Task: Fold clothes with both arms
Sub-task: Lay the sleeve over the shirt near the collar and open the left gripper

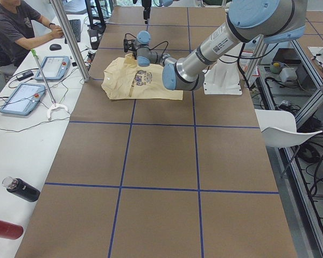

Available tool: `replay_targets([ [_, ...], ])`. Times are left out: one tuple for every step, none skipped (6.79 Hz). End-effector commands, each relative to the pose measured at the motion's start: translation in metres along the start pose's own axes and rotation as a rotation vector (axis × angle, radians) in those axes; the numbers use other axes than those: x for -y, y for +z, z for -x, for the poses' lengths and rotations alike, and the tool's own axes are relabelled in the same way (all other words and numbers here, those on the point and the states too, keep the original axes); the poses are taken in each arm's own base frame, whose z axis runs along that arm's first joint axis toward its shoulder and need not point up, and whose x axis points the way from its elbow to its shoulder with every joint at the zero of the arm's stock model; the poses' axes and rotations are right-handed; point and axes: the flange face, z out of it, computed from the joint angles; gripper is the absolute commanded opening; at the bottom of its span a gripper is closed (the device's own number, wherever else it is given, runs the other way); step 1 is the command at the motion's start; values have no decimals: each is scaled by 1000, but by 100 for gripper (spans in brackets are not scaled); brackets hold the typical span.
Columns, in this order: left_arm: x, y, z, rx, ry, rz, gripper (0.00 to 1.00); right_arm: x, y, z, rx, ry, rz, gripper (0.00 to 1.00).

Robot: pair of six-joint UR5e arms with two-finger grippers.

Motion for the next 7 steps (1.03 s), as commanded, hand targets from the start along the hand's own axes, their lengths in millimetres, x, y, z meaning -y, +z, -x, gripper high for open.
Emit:
replay_targets([
  [-8, 14, 14, 18, 33, -41, 0, 2, 2, 3, -2, 0, 2, 100],
  [-7, 15, 17, 23, 36, -44, 0, 4, 4, 2, -4, 3, 5, 100],
  [-9, 21, 22, 38, 37, -74, 0, 4, 5, 3, -5, 1, 4, 100],
  [-10, 24, 28, 51, 46, -88, 0, 4, 5, 4, -4, -1, 4, 100],
  [-8, 26, 31, 58, 46, -94, 7, 3, 5, 5, -3, -3, 4, 100],
  [-6, 26, 33, 60, 47, -114, 50, 3, 5, 5, -3, -3, 4, 100],
  [-6, 25, 30, 56, 46, -116, 59, 4, 4, 5, -3, -3, 3, 100],
])
